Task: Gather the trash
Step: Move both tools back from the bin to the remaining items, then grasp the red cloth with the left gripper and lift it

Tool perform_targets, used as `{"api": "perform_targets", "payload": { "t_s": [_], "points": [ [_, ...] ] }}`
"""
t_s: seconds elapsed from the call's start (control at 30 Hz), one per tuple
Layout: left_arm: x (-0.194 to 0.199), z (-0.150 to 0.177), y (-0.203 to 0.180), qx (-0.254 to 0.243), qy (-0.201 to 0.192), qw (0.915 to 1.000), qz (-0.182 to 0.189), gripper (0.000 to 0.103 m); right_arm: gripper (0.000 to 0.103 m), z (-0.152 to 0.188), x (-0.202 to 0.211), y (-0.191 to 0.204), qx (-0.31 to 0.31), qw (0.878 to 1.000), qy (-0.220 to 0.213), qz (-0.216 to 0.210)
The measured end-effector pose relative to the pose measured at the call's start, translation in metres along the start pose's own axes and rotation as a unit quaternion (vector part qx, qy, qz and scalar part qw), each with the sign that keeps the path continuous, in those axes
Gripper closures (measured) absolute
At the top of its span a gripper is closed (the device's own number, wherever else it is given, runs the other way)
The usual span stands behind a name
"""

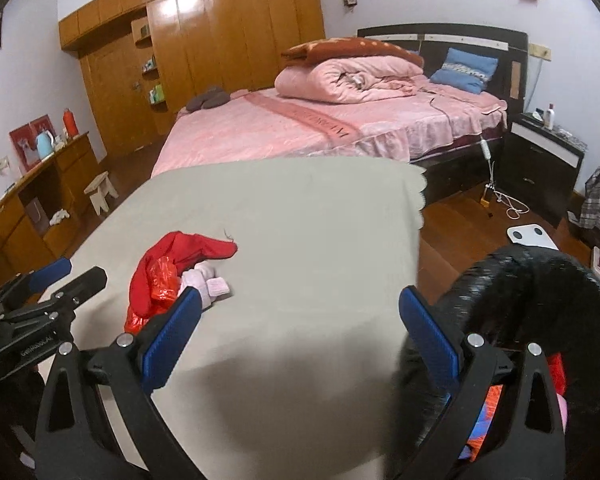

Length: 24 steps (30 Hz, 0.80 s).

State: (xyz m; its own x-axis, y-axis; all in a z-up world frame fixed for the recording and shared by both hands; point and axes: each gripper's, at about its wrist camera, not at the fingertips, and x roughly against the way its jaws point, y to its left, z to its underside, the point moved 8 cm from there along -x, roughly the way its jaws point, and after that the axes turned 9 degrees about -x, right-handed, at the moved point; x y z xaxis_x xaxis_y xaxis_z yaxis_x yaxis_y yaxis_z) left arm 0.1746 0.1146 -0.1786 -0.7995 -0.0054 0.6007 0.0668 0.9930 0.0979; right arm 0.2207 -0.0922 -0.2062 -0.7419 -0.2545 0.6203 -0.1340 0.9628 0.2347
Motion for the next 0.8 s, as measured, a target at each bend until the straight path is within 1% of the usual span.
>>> {"api": "perform_targets", "payload": {
  "t_s": [0.2, 0.5, 0.57, 0.6, 0.67, 0.7, 0.77, 0.8],
  "points": [
    [-0.019, 0.003, 0.003, 0.007, 0.011, 0.9999, 0.011, 0.028, 0.007, 0.004, -0.022, 0.004, 0.004, 1.000, 0.010, 0.012],
    [-0.053, 0.002, -0.017, 0.000, 0.028, 0.9985, 0.048, 0.043, 0.007, -0.002, -0.032, -0.008, -0.005, 1.000, 0.010, 0.026],
    [-0.060, 0.003, -0.022, -0.001, 0.034, 0.9976, 0.059, 0.053, 0.007, -0.001, -0.033, -0.007, -0.005, 1.000, 0.012, 0.025],
    [-0.063, 0.004, -0.024, 0.001, 0.038, 0.9971, 0.066, 0.056, 0.007, -0.001, -0.033, -0.007, -0.004, 1.000, 0.013, 0.024],
    [-0.066, 0.004, -0.026, 0.005, 0.038, 0.9964, 0.075, 0.069, 0.007, 0.000, -0.034, -0.007, -0.003, 1.000, 0.014, 0.023],
    [-0.067, 0.003, -0.026, 0.009, 0.038, 0.9960, 0.080, 0.072, 0.007, 0.001, -0.034, -0.007, -0.003, 1.000, 0.014, 0.022],
    [-0.066, 0.003, -0.026, 0.014, 0.036, 0.9953, 0.088, 0.082, 0.007, 0.001, -0.034, -0.007, -0.003, 1.000, 0.015, 0.022],
    [-0.066, 0.002, -0.026, 0.015, 0.035, 0.9952, 0.090, 0.083, 0.007, 0.001, -0.034, -0.006, -0.002, 1.000, 0.016, 0.022]
  ]
}}
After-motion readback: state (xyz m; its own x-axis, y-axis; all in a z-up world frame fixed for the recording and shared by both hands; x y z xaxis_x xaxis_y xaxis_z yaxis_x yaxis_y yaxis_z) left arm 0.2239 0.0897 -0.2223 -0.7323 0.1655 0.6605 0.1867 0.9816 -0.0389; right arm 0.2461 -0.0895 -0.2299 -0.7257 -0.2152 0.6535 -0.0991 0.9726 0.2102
